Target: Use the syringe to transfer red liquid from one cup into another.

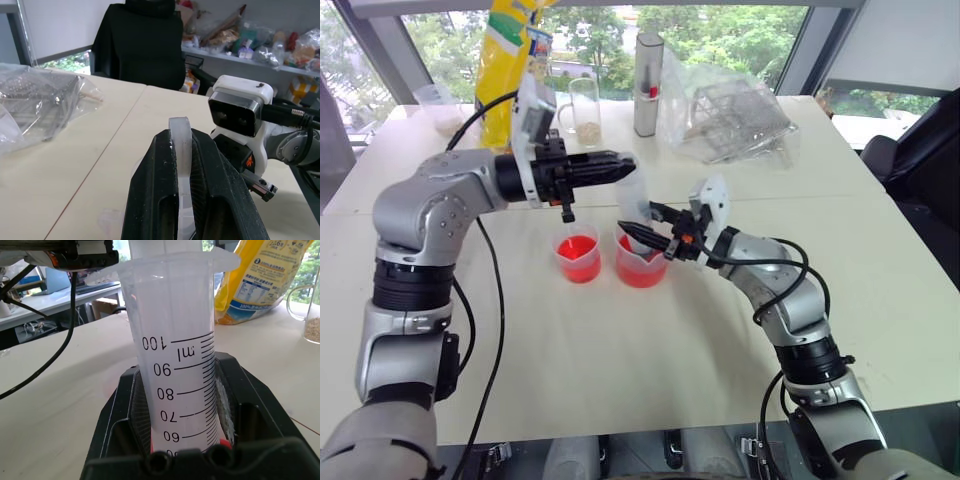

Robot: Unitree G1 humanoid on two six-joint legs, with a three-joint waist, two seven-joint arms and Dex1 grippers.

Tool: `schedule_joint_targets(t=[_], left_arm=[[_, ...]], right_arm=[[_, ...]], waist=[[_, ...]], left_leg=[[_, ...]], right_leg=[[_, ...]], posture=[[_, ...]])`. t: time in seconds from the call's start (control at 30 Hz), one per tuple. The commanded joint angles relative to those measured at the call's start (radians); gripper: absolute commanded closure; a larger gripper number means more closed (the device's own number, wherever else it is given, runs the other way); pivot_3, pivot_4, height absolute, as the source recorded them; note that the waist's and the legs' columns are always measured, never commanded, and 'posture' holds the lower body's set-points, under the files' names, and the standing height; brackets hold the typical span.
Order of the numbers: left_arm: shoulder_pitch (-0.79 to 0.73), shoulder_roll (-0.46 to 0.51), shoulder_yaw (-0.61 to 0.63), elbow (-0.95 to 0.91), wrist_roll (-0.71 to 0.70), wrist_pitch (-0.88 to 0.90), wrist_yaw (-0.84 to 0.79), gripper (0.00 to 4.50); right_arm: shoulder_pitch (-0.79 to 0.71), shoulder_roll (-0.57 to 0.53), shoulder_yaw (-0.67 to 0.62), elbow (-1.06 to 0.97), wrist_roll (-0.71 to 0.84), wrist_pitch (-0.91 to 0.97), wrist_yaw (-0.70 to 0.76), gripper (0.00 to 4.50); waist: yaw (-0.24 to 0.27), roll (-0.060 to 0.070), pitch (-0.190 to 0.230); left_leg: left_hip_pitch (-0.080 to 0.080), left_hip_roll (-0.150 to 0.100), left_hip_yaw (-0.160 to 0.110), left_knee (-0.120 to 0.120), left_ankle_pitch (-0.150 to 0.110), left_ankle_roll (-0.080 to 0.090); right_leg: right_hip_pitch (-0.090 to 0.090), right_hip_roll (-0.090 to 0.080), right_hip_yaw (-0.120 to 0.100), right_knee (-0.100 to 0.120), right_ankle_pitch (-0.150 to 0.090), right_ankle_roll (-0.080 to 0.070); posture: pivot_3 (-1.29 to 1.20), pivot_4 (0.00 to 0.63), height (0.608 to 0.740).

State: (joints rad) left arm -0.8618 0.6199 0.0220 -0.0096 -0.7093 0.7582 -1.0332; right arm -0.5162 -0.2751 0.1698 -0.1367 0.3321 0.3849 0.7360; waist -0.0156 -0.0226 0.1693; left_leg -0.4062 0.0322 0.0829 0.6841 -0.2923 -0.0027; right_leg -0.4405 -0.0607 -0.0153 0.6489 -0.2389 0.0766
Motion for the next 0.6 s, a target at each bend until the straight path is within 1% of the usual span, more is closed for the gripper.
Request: schedule_joint_targets(t=[0.03,0.6], left_arm=[[-0.077,0.016,0.085,-0.011,-0.003,-0.058,0.019,4.47],[-0.083,0.021,0.092,-0.01,-0.002,-0.062,0.023,4.47]], right_arm=[[0.027,-0.014,0.053,0.01,-0.014,0.018,0.038,3.13],[0.023,-0.014,0.056,0.013,-0.016,0.018,0.037,3.13]], waist=[[0.0,0.0,0.0],[0.0,0.0,0.0]], left_leg=[[0.0,0.0,0.0,0.0,0.0,0.0],[0.0,0.0,0.0,0.0,0.0,0.0]], right_leg=[[0.0,0.0,0.0,0.0,0.0,0.0],[0.0,0.0,0.0,0.0,0.0,0.0]], posture=[[0.0,0.15,0.74],[0.0,0.15,0.74]])
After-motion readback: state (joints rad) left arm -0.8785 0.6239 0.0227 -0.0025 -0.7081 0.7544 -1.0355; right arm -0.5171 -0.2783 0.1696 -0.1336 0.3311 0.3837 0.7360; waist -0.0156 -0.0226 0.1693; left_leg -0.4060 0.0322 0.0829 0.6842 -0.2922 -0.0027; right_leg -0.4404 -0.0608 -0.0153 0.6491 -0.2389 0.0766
